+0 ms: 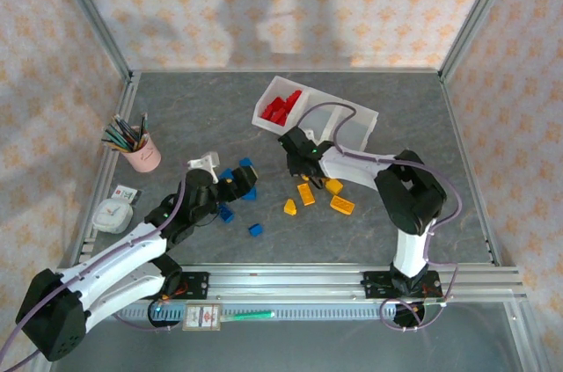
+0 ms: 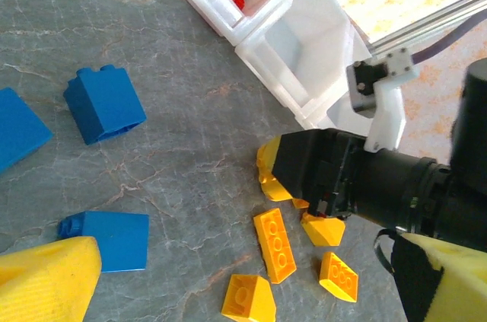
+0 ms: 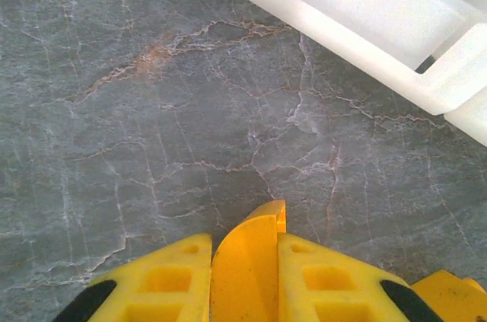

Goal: Sort the legos into containers by color
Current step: Pick up the lego from the center of the table, then place the lego in the container.

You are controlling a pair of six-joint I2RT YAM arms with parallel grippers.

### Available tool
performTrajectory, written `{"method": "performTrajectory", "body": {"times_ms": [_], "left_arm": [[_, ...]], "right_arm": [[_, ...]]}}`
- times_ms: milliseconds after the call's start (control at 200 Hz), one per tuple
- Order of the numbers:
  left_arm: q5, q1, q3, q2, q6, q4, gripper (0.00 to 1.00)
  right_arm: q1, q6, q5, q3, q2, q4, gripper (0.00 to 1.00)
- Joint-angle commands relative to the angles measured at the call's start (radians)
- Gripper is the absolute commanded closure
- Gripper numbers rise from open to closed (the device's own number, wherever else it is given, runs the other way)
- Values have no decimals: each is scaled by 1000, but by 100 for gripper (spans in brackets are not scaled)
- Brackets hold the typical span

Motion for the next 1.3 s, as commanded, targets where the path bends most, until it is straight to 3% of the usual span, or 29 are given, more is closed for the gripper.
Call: {"method": "performTrajectory", "body": {"times_ms": [0, 245, 571, 761, 841, 941, 1151, 1296], "left_arm": [[-5, -14, 11, 7, -13, 34, 1], [0, -20, 45, 56, -9, 61, 1], [-7, -23, 154, 178, 36, 88, 1], [-12, -22, 205, 236, 58, 91, 1], [-12, -22, 220, 253, 68, 88, 1], [-12, -22, 232, 266, 74, 85, 1], [-12, -23, 242, 269, 80, 65, 1], [6, -24, 232, 255, 73, 62, 1]], "right_arm": [[-29, -9, -18, 56, -85, -11, 79], [-119, -25, -56, 150, -69, 24, 78], [-223, -63, -27, 438, 170, 26, 77], [-269, -63, -7, 531, 264, 24, 77], [-274, -73, -8, 556, 286, 18, 73], [-274, -80, -8, 566, 282, 19, 64], [-272, -73, -22, 500, 186, 24, 58], [-263, -51, -33, 344, 46, 44, 54]]}}
